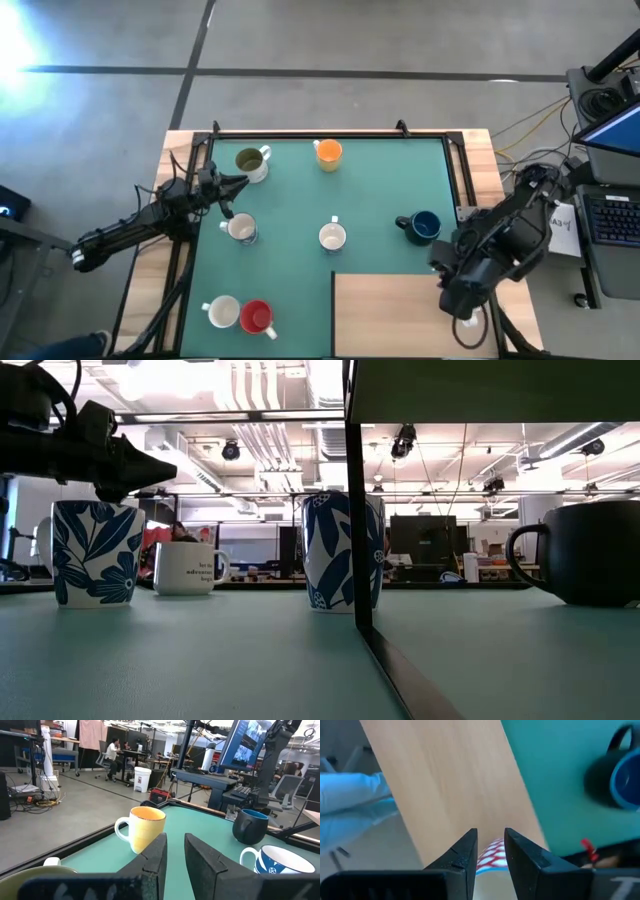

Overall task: Place coffee mugs
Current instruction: Put the red patterned mug on the shelf

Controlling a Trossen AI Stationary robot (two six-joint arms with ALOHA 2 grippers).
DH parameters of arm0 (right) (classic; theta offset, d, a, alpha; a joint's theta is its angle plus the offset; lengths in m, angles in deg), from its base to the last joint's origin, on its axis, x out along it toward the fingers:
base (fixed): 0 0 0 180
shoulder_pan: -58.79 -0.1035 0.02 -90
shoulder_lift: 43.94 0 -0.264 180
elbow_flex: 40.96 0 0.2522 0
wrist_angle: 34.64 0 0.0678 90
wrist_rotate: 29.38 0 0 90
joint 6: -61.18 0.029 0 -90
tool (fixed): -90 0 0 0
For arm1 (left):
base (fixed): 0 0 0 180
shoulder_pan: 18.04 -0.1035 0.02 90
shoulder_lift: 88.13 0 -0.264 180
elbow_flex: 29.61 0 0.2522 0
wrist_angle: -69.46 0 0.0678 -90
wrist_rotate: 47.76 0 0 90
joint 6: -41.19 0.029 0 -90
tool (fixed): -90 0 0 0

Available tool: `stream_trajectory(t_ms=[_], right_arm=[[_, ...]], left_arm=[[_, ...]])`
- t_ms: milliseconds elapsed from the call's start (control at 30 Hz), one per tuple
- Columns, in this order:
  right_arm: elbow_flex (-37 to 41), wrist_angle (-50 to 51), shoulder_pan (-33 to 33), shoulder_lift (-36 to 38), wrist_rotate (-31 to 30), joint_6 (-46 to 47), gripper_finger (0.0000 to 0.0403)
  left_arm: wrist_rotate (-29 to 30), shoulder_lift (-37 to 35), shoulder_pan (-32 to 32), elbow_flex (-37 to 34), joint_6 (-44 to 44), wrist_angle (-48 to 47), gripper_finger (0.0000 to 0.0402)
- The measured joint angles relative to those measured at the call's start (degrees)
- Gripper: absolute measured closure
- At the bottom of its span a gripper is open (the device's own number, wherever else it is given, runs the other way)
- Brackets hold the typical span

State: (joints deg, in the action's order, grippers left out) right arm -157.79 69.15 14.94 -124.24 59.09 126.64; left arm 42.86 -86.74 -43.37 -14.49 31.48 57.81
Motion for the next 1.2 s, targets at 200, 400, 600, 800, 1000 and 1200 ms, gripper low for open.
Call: stream_trajectory(t_ms=[200,400,600,800,1000,1200], right_arm=[[0.00,-0.01,0.67,1.06,0.47,-16.82,0.0319],[0.00,0.01,0.68,2.66,0.43,-31.05,0.0320],[0.20,0.03,0.66,3.68,0.44,-42.96,0.0320],[0.28,-0.02,0.61,3.66,0.49,-47.09,0.0322],[3.25,0.00,0.34,3.71,5.40,-48.98,0.0323],[5.22,-0.03,-1.34,4.38,7.80,-51.02,0.0325]], left_arm=[[0.00,0.00,0.01,0.00,0.00,0.00,0.0352],[0.01,0.00,0.01,0.00,0.00,0.00,0.0352],[0.02,0.00,0.01,0.00,0.00,-0.02,0.0352],[0.01,0.00,0.00,0.00,0.00,0.00,0.0352],[0.02,0.00,0.01,0.00,0.00,0.00,0.0352],[0.02,0.00,-0.01,0.00,0.00,0.00,0.0352]])
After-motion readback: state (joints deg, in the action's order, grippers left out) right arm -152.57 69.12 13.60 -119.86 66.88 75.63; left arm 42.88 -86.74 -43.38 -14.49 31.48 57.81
